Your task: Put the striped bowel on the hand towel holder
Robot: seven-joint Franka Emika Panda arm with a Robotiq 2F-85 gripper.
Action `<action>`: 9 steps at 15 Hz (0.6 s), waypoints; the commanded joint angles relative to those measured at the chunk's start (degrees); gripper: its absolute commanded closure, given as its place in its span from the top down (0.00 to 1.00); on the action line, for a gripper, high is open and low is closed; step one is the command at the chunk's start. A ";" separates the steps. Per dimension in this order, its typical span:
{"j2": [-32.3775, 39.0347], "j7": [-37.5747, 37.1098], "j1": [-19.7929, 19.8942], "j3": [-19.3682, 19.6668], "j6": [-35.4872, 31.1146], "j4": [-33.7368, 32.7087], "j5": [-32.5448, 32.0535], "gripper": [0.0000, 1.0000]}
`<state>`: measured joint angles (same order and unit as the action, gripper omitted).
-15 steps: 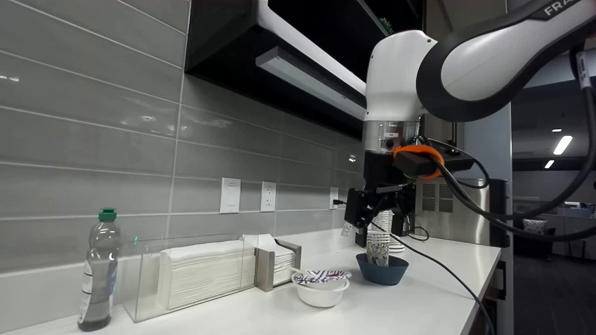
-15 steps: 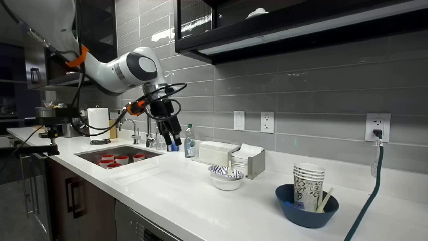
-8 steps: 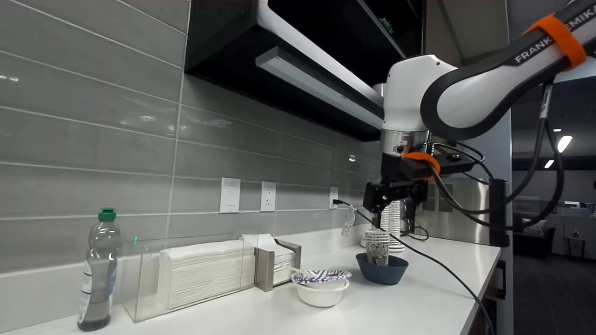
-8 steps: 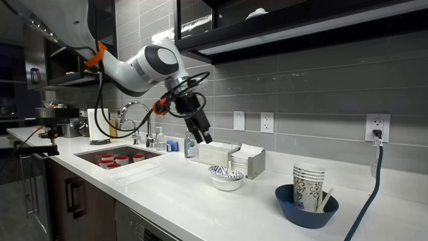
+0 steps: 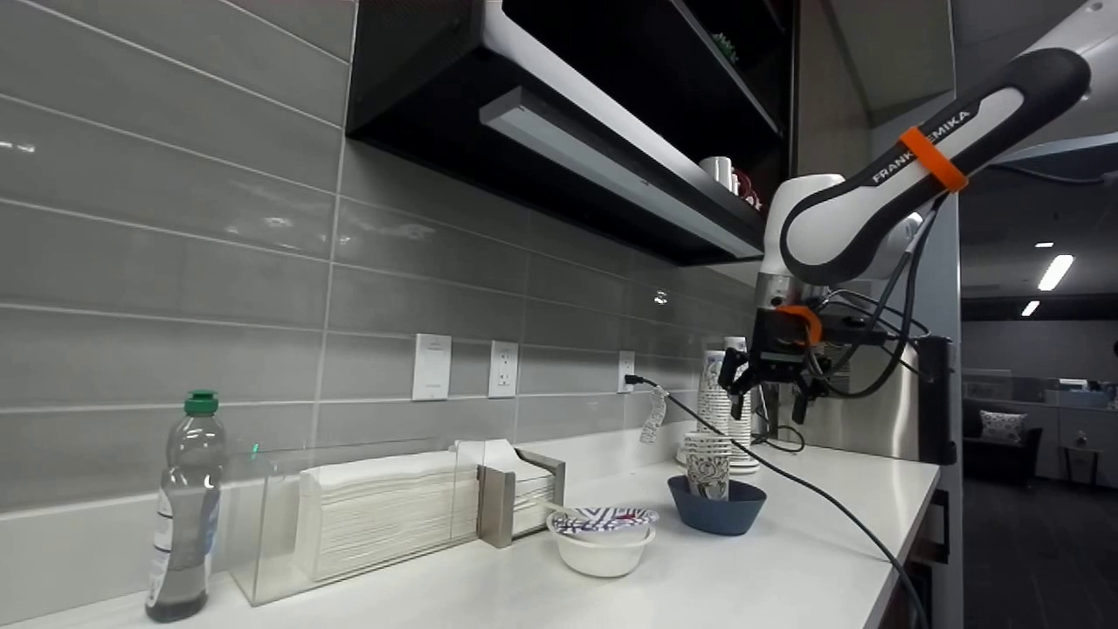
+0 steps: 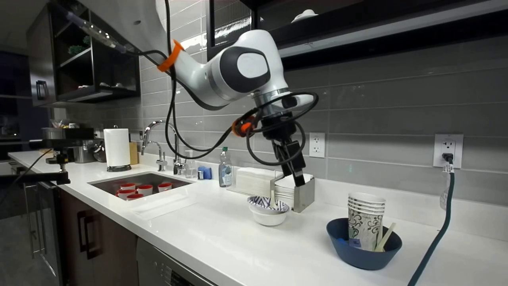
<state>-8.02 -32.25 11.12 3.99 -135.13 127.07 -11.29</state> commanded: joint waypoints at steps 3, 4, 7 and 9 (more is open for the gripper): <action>0.28 -0.87 -0.65 -0.32 -0.36 -0.24 -1.09 1.00; -0.12 2.37 -1.16 -0.17 -2.23 0.67 -0.41 1.00; 1.04 7.31 -1.88 -0.26 -2.33 1.27 -0.47 1.00; 3.77 10.69 -2.70 -0.23 -2.47 0.30 0.76 1.00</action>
<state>-7.15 -25.91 9.57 3.52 -136.03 127.78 -11.37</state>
